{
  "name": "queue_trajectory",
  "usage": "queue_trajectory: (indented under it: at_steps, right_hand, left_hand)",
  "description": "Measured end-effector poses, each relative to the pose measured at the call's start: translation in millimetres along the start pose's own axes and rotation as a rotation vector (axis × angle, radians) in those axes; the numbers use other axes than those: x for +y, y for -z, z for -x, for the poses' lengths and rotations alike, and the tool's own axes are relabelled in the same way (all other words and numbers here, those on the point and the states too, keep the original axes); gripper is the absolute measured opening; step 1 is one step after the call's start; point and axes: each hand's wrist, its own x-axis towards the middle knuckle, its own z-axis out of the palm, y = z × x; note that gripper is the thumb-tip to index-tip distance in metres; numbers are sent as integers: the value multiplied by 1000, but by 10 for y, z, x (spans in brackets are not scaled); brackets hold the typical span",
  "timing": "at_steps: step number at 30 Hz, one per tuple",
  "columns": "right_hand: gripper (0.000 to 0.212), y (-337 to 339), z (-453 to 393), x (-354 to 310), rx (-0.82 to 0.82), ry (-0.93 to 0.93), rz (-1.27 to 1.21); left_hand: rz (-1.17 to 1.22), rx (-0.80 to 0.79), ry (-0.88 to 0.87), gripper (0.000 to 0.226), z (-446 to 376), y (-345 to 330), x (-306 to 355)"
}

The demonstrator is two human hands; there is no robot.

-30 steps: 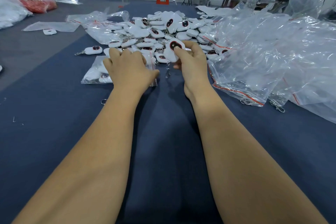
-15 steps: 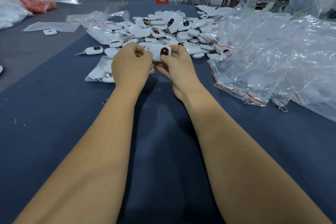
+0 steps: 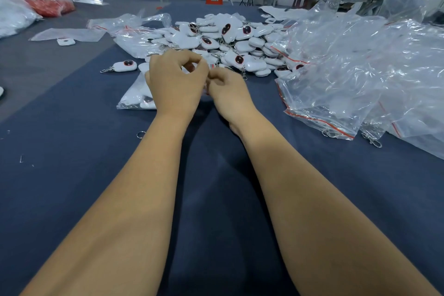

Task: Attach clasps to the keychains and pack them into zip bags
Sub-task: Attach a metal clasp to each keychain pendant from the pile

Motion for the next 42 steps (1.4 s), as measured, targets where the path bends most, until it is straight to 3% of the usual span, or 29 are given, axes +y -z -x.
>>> queue_trajectory:
  at_steps: [4,7,9,11,14,18,23,28,32,35,38,42]
  right_hand:
    - [28,-9,34,-16,-116,33,176]
    - [29,47,0,-18,47,53,150]
    - [31,151,-38,15,217,18,127]
    - [36,269,-91,81,283,-32,113]
    - [49,327,-136,139,158,-76,91]
    - [62,264,-161,162,-82,11,506]
    - [65,239,-186,200,-185,60,853]
    - [57,231,-131,187,-13,154,810]
    - [48,208,-94,177,-61,173,913]
    - [41,214,-76,160,-72,168,1013]
    - [35,227,-67,148,-7,148,1006]
    - [31,231,-71,132,54,122,885]
  left_hand:
    - [-42,-3,-12,10,-16,-21,-42]
    - [-132,-79,2,8,-34,-68,-128]
    - [-305,-169,1,11,-29,-103,-179]
    - [-503,-254,-10,21,-27,-118,-208]
    - [-622,-269,-1,27,-37,-107,-230]
    - [-679,-170,45,31,-45,-56,-258]
    - [-679,-122,103,26,-63,-12,-257]
    - [-423,-31,-86,31,-30,-72,-119]
    - [-195,-125,-199,24,32,-139,-54]
    - [-83,-201,-173,24,51,-191,-6]
    - [-130,-273,-84,23,34,-229,-25]
    - [-413,-374,-13,31,26,-256,-120]
